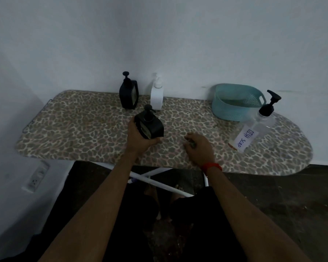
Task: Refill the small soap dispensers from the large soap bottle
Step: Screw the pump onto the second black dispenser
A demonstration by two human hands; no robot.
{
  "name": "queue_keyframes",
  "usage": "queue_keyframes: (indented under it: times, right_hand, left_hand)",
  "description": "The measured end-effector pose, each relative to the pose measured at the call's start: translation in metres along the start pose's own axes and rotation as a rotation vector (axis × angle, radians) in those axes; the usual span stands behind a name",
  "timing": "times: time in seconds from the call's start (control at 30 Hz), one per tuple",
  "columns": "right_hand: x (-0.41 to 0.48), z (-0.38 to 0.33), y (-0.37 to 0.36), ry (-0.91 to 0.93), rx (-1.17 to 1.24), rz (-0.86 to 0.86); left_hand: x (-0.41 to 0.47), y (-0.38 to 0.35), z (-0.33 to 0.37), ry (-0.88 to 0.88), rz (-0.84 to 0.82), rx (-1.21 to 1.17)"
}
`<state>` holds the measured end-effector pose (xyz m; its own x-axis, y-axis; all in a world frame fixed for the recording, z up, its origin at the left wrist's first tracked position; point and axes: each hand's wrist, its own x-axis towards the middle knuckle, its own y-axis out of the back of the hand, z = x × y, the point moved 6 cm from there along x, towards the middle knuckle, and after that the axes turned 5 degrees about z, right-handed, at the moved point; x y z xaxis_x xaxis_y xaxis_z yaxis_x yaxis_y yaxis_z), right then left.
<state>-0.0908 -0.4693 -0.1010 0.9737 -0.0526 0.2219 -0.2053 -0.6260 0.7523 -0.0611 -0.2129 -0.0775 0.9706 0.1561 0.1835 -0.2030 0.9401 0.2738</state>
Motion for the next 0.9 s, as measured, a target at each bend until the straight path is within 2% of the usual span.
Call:
queue_keyframes:
  times: [0.13, 0.23, 0.33, 0.4, 0.5, 0.57, 0.73, 0.9]
  right_hand:
    - [0.004, -0.008, 0.007, -0.097, 0.141, -0.007]
    - [0.020, -0.043, 0.020, -0.124, 0.315, 0.019]
    - [0.044, -0.107, 0.042, 0.067, 0.316, 0.046]
    - [0.058, -0.151, 0.048, 0.225, 0.253, -0.043]
    - [0.072, -0.198, 0.042, 0.374, 0.063, -0.180]
    - [0.076, -0.214, 0.034, 0.424, -0.075, -0.188]
    - [0.078, -0.218, 0.029, 0.343, -0.032, -0.066]
    - [0.075, -0.191, 0.030, 0.183, 0.135, -0.063]
  left_hand:
    - [0.002, 0.000, -0.004, 0.034, -0.040, -0.041]
    - [0.005, 0.002, -0.012, 0.068, -0.092, -0.030]
    - [0.006, 0.005, -0.020, 0.110, -0.109, -0.020]
    - [0.005, 0.005, -0.020, 0.075, -0.104, 0.008]
    - [0.002, 0.005, -0.013, -0.012, -0.088, 0.060]
    - [0.002, 0.006, -0.011, -0.035, -0.077, 0.080]
    - [0.005, 0.002, -0.007, -0.050, -0.097, 0.147]
    - [0.003, 0.007, -0.009, -0.041, -0.078, 0.082]
